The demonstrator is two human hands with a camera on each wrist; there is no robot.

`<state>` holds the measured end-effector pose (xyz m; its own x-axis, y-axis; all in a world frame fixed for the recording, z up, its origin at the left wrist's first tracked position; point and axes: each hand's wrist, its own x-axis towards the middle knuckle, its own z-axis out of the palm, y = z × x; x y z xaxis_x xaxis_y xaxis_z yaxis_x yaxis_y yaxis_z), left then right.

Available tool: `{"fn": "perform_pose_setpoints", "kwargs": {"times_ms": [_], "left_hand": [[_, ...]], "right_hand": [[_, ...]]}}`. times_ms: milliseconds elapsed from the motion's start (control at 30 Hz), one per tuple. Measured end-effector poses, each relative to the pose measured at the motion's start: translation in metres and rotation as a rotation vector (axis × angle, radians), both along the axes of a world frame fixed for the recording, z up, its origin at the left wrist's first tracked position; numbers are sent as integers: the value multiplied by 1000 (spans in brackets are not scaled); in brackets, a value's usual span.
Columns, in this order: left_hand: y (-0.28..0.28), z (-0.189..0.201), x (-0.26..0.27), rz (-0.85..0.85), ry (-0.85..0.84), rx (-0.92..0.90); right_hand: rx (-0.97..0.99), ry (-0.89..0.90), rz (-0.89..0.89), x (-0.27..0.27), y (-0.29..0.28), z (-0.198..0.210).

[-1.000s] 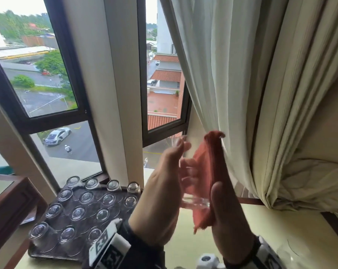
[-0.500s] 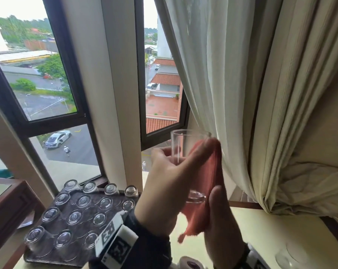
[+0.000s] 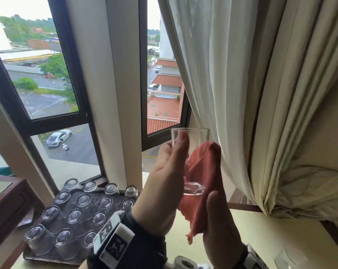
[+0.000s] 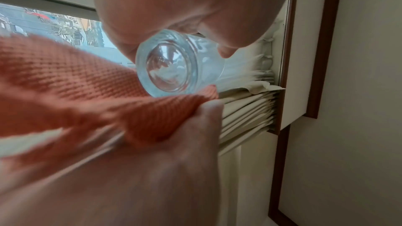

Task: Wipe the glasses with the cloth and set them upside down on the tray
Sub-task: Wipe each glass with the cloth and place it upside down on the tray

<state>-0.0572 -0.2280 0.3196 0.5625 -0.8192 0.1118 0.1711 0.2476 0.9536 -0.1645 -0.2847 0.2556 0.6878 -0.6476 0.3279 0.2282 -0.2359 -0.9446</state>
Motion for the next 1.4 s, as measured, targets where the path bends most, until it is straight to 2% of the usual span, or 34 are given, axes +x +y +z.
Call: {"fn": "perform_pose_setpoints", "kwargs": {"times_ms": [67,133,233,333,367,500,567,633,700,767,800,833,900,933,1000,1133,1233,1300,1333,1400], "left_hand": [[2,-5,-9,-29,-52,-14],[2,-6,-18,-22,-90,-32],[0,-7,-19,11,-101,-11],[-3,-2,-7,80,-48,-4],[-3,1,-2,101,-55,-13],[2,9,0,90,-120,-49],[5,8,-14,43,-151,-49],[6,1,-26,12,-135,-70],[4,-1,-32,22,-158,-61],[0,1,-30,62,-142,-32],[-2,3,-26,85,-91,-19],[-4,5,-21,116,-33,-12],[-6,8,-7,162,28,-5],[-6,11,-3,167,36,8],[-3,13,0,185,25,34],[-1,5,-15,97,85,35],[0,-2,-24,70,4,45],[-2,0,-26,62,-40,32],[-2,2,-25,47,-44,30],[-4,8,-17,57,-28,28]], "right_hand": [[0,-76,55,3,-7,16],[-16,-88,34,2,-9,35],[26,55,-55,-3,-3,42],[-146,163,-112,-12,7,27],[-148,171,-112,-13,10,18],[-41,5,-4,-4,3,-6],[15,-148,89,2,-5,8],[72,-211,91,2,-12,29],[74,-174,14,-1,-14,43],[-85,-135,-59,-7,-10,44],[-182,-91,-37,-10,-4,42],[-220,17,-21,-13,2,38],[-158,236,-50,-17,8,18],[-139,250,-63,-18,7,5],[-102,123,-70,-13,5,-5],[-25,-174,59,2,-11,19],[193,-143,68,-1,-14,51],[85,-64,-26,-1,-12,53],[-43,-71,-87,2,-7,50],[-172,-154,-77,4,-2,27]]}}
